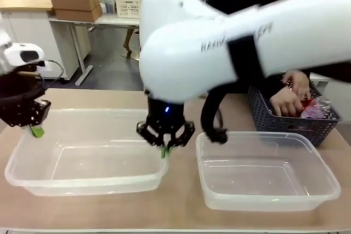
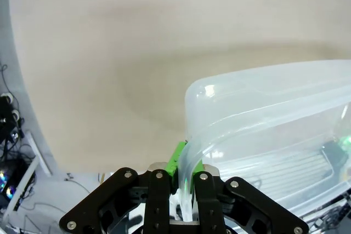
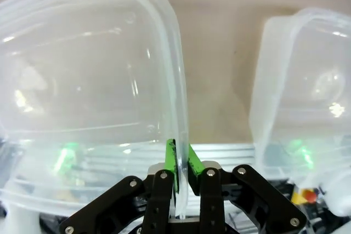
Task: Sort the waste into each basket.
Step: Pick up the Organizing box on the left side of the table and lift it.
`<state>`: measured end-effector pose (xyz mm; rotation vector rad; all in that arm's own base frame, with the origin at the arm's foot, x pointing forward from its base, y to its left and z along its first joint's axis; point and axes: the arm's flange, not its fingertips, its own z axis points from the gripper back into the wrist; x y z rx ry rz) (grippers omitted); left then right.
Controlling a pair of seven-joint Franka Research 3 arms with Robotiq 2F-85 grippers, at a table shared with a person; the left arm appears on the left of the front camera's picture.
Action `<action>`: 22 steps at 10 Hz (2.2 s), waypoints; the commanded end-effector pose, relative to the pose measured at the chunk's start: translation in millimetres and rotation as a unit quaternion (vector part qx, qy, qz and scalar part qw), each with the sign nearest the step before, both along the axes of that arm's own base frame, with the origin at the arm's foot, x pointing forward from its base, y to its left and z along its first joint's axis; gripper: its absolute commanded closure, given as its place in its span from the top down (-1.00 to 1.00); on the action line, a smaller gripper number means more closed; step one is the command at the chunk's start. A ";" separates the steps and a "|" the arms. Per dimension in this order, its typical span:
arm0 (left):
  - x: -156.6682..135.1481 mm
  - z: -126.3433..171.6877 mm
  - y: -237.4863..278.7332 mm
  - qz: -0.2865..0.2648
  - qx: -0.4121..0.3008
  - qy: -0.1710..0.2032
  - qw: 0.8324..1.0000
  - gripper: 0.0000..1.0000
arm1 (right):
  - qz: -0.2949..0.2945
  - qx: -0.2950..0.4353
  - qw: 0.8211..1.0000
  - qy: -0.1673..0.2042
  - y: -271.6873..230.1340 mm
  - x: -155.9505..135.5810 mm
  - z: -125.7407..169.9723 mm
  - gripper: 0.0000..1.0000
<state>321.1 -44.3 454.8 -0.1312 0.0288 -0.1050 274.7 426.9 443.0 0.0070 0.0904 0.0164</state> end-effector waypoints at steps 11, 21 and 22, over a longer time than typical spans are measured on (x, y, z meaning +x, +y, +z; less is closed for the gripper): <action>18.4 50.5 -90.8 -0.049 0.002 -0.003 0.999 -0.89 | 0.079 0.060 0.991 0.088 -59.0 29.8 39.9 -0.88; 86.1 48.2 -206.3 -0.093 -0.014 0.060 0.994 -0.89 | 0.050 0.106 0.990 0.078 -195.6 69.8 33.0 -0.88; 96.9 46.9 -199.9 -0.081 0.014 0.065 0.995 -0.89 | 0.046 0.055 0.993 0.094 -196.3 69.9 45.3 -0.88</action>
